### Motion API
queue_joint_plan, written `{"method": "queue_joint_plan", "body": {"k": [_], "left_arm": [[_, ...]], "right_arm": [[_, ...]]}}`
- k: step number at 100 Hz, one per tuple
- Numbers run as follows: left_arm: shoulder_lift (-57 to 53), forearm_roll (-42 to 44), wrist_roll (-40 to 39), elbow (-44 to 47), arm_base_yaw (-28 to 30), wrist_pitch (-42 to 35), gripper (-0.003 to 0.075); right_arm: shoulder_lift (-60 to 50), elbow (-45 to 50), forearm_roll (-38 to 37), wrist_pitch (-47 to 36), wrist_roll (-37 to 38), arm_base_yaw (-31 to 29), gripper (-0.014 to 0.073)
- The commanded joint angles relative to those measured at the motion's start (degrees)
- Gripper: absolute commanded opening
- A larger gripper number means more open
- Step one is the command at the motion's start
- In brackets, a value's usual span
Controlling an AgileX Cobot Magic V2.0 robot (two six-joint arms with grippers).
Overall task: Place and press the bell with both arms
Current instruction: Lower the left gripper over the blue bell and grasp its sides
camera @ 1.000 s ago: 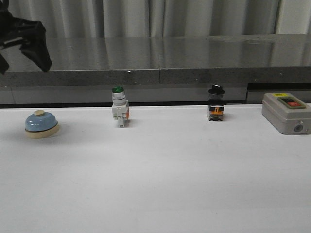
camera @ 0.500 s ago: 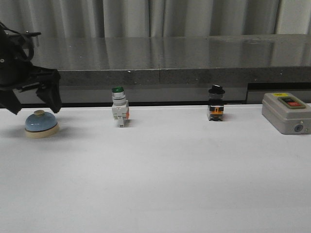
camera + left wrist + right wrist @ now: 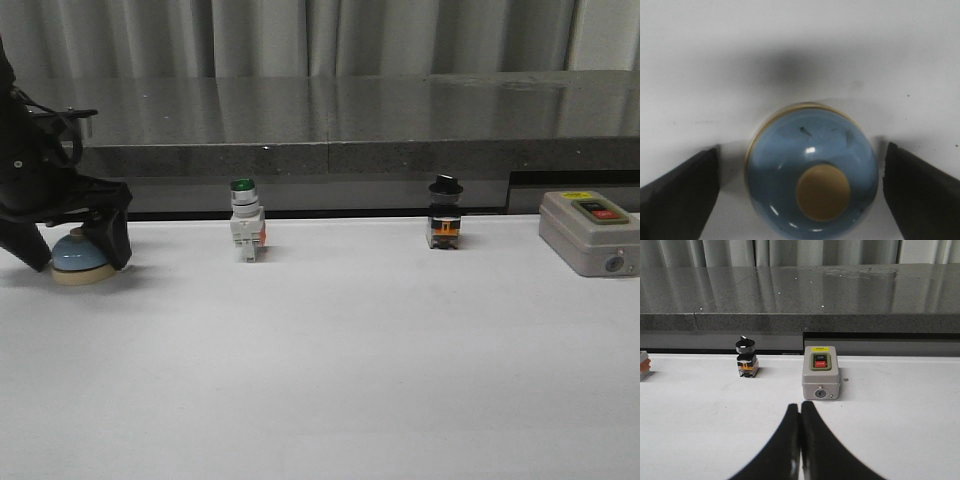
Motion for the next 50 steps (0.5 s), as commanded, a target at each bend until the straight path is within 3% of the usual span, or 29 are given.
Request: {"method": "queue_joint_plan", "body": {"k": [1,14,33,50], "left_arm": [[-2.0,-1.2,0.0,-1.4,-0.8,-0.2,0.0591],[-1.9,-1.2,0.0,-1.4,-0.9,0.2,0.0471],[-2.4,-1.1,0.4,-1.6,-0.9,2.4,0.0227],[-6.1,-1.1,0.5,-1.6,-1.0,4.6,0.0169]], "right_arm": [[-0.5,-0.9,-0.5,-4.2,-0.6,-0.2,-0.0059],[-0.5,-0.9,-0.5,-4.2,-0.6,-0.2,-0.0059],[-0.5,-0.9,-0.5,-4.2,-0.6,-0.2,-0.0059],[-0.5,-0.9,-0.5,-4.2,-0.6,-0.2,-0.0059]]}}
